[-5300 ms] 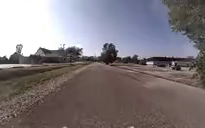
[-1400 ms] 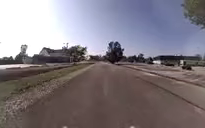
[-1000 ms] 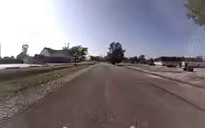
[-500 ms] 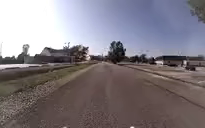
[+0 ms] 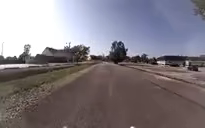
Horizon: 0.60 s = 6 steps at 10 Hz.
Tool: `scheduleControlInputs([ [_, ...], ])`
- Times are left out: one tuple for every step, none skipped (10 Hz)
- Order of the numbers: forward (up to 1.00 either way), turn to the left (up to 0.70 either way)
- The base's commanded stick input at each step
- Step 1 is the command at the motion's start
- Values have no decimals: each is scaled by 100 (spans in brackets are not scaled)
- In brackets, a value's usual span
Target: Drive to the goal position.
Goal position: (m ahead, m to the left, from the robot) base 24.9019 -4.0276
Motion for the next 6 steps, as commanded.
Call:
scheduleControlInputs([
  [70, 0],
  [70, 0],
  [70, 0],
  [70, 0],
  [70, 0],
  [70, 0],
])
